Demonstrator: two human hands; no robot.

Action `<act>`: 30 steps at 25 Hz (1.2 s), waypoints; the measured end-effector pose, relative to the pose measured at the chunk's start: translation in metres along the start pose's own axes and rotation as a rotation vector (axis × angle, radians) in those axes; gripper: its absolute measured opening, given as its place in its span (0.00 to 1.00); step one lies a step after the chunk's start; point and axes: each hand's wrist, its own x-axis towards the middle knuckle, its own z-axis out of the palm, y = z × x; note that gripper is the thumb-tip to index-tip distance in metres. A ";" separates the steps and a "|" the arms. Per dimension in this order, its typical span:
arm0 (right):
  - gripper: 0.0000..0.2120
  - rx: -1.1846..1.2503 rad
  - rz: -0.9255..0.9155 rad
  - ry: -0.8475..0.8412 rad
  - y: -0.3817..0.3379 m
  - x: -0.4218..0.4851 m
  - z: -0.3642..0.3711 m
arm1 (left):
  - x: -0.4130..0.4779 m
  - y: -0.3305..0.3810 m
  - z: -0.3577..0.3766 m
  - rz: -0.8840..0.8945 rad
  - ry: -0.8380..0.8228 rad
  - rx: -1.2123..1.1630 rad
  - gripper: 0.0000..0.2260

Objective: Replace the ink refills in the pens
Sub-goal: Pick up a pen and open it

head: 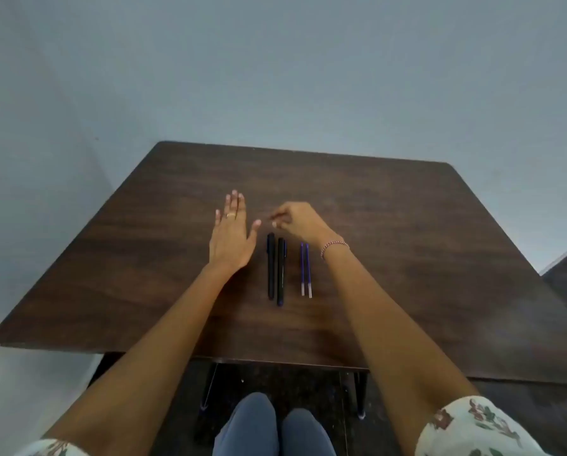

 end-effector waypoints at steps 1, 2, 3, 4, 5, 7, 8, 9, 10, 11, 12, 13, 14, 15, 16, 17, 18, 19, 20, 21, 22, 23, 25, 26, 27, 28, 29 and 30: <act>0.13 -0.024 0.000 -0.068 -0.001 -0.002 0.001 | -0.007 -0.001 -0.001 0.005 -0.049 -0.094 0.29; 0.13 -0.072 -0.016 -0.126 -0.003 -0.005 0.002 | -0.015 -0.002 -0.004 0.000 -0.142 -0.188 0.28; 0.13 -0.112 -0.028 -0.163 -0.003 -0.004 0.003 | -0.022 -0.005 -0.007 -0.006 -0.215 -0.252 0.28; 0.13 -0.145 -0.036 -0.185 -0.005 -0.005 0.005 | -0.032 -0.008 -0.008 -0.005 -0.287 -0.305 0.29; 0.13 -0.145 -0.033 -0.210 -0.005 -0.002 0.005 | -0.037 -0.010 -0.010 0.000 -0.345 -0.331 0.29; 0.12 -0.135 -0.021 -0.230 -0.005 0.002 0.004 | -0.044 -0.014 -0.016 0.008 -0.407 -0.367 0.30; 0.12 -0.134 -0.016 -0.240 -0.005 0.004 0.003 | -0.047 -0.016 -0.018 0.005 -0.430 -0.397 0.31; 0.11 -0.131 -0.010 -0.260 -0.004 0.005 0.005 | -0.052 -0.017 -0.019 0.011 -0.462 -0.406 0.32; 0.11 -0.127 -0.007 -0.270 -0.003 0.005 0.006 | -0.056 -0.018 -0.019 0.018 -0.494 -0.406 0.35; 0.11 -0.116 -0.006 -0.270 -0.003 0.006 0.007 | -0.059 -0.018 -0.020 0.028 -0.520 -0.393 0.37; 0.10 -0.107 -0.005 -0.266 -0.002 0.006 0.008 | -0.061 -0.018 -0.020 0.040 -0.537 -0.379 0.39; 0.10 -0.090 0.001 -0.257 -0.001 0.007 0.009 | -0.062 -0.018 -0.020 0.052 -0.544 -0.364 0.40; 0.10 -0.079 0.009 -0.246 0.000 0.007 0.010 | -0.062 -0.019 -0.020 0.065 -0.546 -0.353 0.41; 0.10 -0.073 0.016 -0.233 0.000 0.008 0.011 | -0.063 -0.019 -0.021 0.075 -0.550 -0.346 0.40; 0.10 -0.074 0.025 -0.224 0.000 0.008 0.013 | -0.063 -0.020 -0.020 0.085 -0.556 -0.346 0.40; 0.10 -0.079 0.029 -0.210 0.001 0.009 0.014 | -0.063 -0.021 -0.020 0.095 -0.554 -0.345 0.38; 0.10 -0.093 0.036 -0.197 0.001 0.010 0.016 | -0.063 -0.021 -0.020 0.104 -0.541 -0.347 0.36; 0.10 -0.116 0.036 -0.184 0.001 0.011 0.017 | -0.063 -0.022 -0.019 0.107 -0.523 -0.352 0.34; 0.11 -0.144 0.037 -0.175 0.000 0.012 0.019 | -0.062 -0.023 -0.019 0.107 -0.504 -0.360 0.32; 0.11 -0.161 0.040 -0.165 0.000 0.014 0.020 | -0.062 -0.023 -0.019 0.102 -0.484 -0.368 0.30; 0.11 -0.162 0.055 -0.156 -0.001 0.016 0.022 | -0.062 -0.023 -0.019 0.096 -0.466 -0.376 0.28; 0.12 -0.140 0.076 -0.146 -0.002 0.018 0.024 | -0.062 -0.024 -0.019 0.090 -0.451 -0.385 0.27; 0.13 -0.016 0.148 -0.109 -0.004 0.020 0.028 | -0.063 -0.025 -0.019 0.076 -0.420 -0.409 0.26; 0.13 0.094 0.188 -0.072 -0.006 0.021 0.030 | -0.064 -0.025 -0.019 0.057 -0.404 -0.443 0.26; 0.13 0.220 0.219 -0.022 -0.008 0.021 0.031 | -0.065 -0.024 -0.019 0.018 -0.389 -0.507 0.25; 0.13 0.347 0.243 0.026 -0.012 0.020 0.031 | -0.066 -0.024 -0.020 -0.034 -0.373 -0.587 0.26; 0.13 0.461 0.259 0.069 -0.016 0.021 0.030 | -0.067 -0.023 -0.022 -0.086 -0.355 -0.660 0.26; 0.13 0.547 0.269 0.107 -0.020 0.020 0.029 | -0.069 -0.023 -0.025 -0.130 -0.340 -0.730 0.26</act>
